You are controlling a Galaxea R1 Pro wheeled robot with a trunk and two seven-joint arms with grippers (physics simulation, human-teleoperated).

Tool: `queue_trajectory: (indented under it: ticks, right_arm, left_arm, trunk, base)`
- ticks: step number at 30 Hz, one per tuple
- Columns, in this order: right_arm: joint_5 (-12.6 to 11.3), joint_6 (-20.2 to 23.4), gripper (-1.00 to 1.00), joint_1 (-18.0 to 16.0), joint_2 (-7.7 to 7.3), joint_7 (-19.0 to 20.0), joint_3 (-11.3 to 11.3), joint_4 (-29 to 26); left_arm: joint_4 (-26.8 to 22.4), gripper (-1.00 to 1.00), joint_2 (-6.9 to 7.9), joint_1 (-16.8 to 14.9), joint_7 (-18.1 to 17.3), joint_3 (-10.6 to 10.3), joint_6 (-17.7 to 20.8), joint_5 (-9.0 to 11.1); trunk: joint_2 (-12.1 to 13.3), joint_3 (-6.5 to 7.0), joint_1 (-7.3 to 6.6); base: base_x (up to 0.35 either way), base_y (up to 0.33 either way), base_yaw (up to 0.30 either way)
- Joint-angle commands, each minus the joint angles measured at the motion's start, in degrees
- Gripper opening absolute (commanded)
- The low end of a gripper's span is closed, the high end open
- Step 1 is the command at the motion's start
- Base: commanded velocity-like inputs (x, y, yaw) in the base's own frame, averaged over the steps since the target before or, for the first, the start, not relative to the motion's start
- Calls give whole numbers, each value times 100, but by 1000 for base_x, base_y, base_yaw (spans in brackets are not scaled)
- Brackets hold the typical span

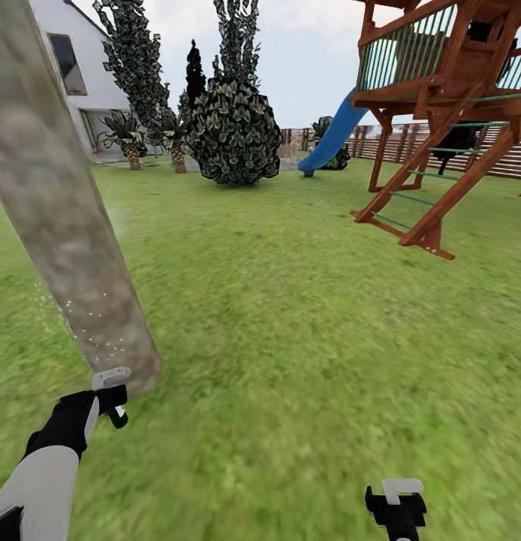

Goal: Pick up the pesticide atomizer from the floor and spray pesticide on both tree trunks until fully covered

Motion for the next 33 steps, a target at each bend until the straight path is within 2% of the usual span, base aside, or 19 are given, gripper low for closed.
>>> queue_trajectory:
  ticks: [1, 6, 22, 29, 33]
  right_arm:
    - [60, -14, 100, -4, 3, -20, -44, 3]
    - [60, -14, 100, -8, 3, -20, -44, 3]
    - [60, -14, 100, -4, 3, -18, -44, 3]
    - [60, -14, 100, -5, 3, -18, -44, 3]
    - [60, -14, 100, -4, 3, -19, -44, 3]
  left_arm:
    - [-12, -100, -15, -6, -52, 33, 22, -68]
    - [-12, -100, -25, -6, 162, 32, 22, -45]
    - [-12, -100, -25, -6, 175, 41, 22, -20]
    - [-12, -100, -28, -6, 175, 41, 22, -20]
    - [-15, -100, -91, -6, 175, 41, 22, -28]
  trunk:
    - [-2, -5, 1]
    - [-2, -5, 1]
    - [-2, -5, 1]
    - [-2, -5, 1]
    - [-2, -5, 1]
  base:
    - [199, -212, 4]
    - [169, -230, 31]
    - [202, -220, 269]
    - [190, -219, 27]
    - [137, -245, 68]
